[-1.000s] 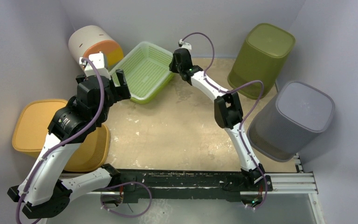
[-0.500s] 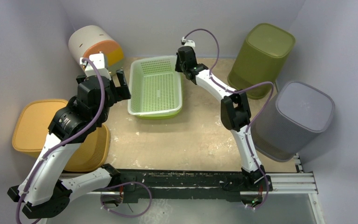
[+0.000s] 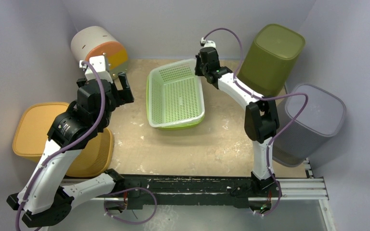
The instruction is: Turn the large container upside down
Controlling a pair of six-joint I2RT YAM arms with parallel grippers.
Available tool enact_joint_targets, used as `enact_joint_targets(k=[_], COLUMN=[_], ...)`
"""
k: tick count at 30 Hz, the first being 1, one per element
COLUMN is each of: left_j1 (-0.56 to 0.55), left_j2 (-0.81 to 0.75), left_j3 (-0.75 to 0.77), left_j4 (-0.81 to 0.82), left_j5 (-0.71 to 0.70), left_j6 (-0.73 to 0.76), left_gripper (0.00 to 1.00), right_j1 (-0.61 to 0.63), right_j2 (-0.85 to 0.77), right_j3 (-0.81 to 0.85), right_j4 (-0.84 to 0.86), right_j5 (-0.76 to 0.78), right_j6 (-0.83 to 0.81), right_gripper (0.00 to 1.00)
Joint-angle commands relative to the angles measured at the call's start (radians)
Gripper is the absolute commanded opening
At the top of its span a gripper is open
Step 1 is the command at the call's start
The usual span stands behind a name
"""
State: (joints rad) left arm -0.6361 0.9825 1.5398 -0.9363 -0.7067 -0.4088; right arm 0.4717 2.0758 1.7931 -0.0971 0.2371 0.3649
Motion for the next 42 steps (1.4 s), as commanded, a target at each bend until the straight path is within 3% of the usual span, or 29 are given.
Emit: enact_joint_targets(k=[1,11,28,42], left_j1=[-0.002,-0.003,-0.002,-0.002], left_j2=[-0.011,-0.019,-0.038,-0.051], left_j3=[0.021,0.05,0.063,0.051], left_j4=[0.023,0.008,0.005,0.013], left_j5=[-0.02,-0.033,-0.024,-0.025], left_j6=[-0.012,-0.011,-0.018,-0.013], left_gripper=[0.9,0.9,0.9,0.9], right_j1=[0.008,0.008,0.007,0.008], right_j2=[-0.091,-0.207,-0.42,-0.488], right_j3=[0.063,0.168,0.23,0.307], right_j4=[0.032,0.0,-0.156,-0.252], right_j5=[-0.117,-0.172,0.013,0.226], right_j6=[-0.085,-0.123,-0.287,-0.476], right_gripper=[0.0,0.0,0.0,0.0])
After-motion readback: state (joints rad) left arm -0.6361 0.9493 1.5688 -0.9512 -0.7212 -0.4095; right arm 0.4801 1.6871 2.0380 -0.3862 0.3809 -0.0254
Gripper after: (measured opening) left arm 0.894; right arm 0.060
